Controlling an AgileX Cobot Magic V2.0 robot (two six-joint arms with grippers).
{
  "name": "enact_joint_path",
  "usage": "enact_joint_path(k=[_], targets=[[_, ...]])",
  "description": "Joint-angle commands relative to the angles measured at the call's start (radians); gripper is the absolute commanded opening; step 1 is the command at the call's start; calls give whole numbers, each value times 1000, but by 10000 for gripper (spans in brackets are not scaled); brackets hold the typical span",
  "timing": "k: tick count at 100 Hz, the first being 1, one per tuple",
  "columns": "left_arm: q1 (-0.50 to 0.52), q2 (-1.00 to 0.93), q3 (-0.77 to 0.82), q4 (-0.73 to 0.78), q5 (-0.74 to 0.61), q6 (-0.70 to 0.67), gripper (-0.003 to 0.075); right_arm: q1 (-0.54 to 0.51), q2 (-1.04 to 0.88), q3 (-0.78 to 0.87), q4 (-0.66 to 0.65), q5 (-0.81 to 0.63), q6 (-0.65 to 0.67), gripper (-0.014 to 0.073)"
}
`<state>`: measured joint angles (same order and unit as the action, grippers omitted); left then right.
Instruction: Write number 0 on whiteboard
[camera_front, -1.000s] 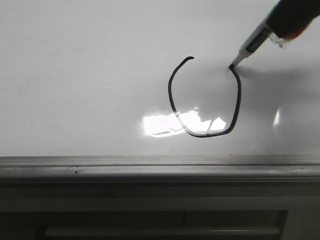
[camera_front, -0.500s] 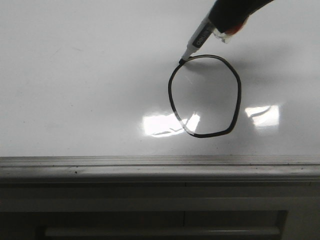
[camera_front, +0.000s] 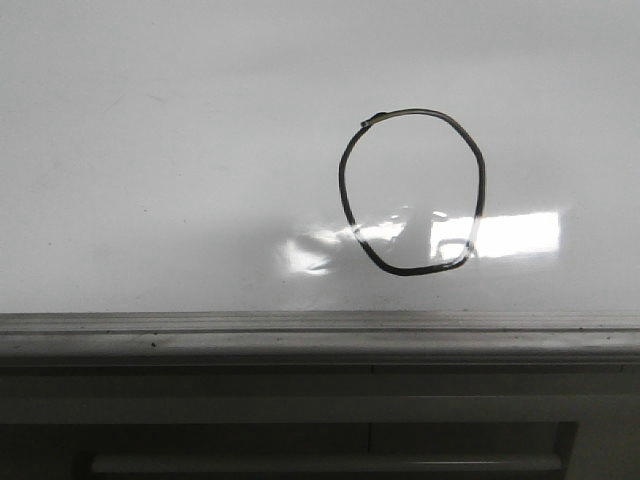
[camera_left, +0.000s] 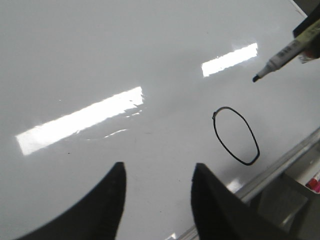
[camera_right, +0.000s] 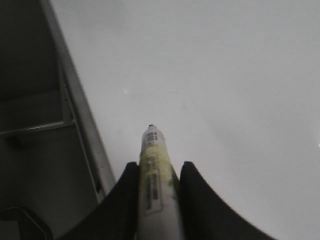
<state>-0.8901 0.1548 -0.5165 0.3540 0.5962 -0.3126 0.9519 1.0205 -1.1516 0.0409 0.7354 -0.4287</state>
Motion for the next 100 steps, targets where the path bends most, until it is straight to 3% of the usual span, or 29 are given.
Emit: enact_joint_path(k=[1, 18, 27, 51, 81, 92, 100], targets=[[-8, 111, -76, -100, -85, 97, 436, 93, -14, -33, -2, -32, -8, -47], [-8, 349, -237, -451, 10, 541, 391, 196, 19, -5, 0, -96, -8, -47], [-8, 440, -327, -584, 94, 689, 382, 210, 40, -2, 2, -112, -8, -47], [-8, 611, -457, -625, 248, 723, 382, 239, 71, -2, 39, -168, -8, -47], [-8, 686, -467, -683, 301, 784, 363, 316, 99, -2, 39, -221, -8, -47], [-8, 693, -467, -683, 301, 784, 302, 330, 99, -2, 39, -228, -8, -47], [-8, 693, -467, -683, 301, 784, 209, 330, 99, -2, 39, -224, -8, -47]])
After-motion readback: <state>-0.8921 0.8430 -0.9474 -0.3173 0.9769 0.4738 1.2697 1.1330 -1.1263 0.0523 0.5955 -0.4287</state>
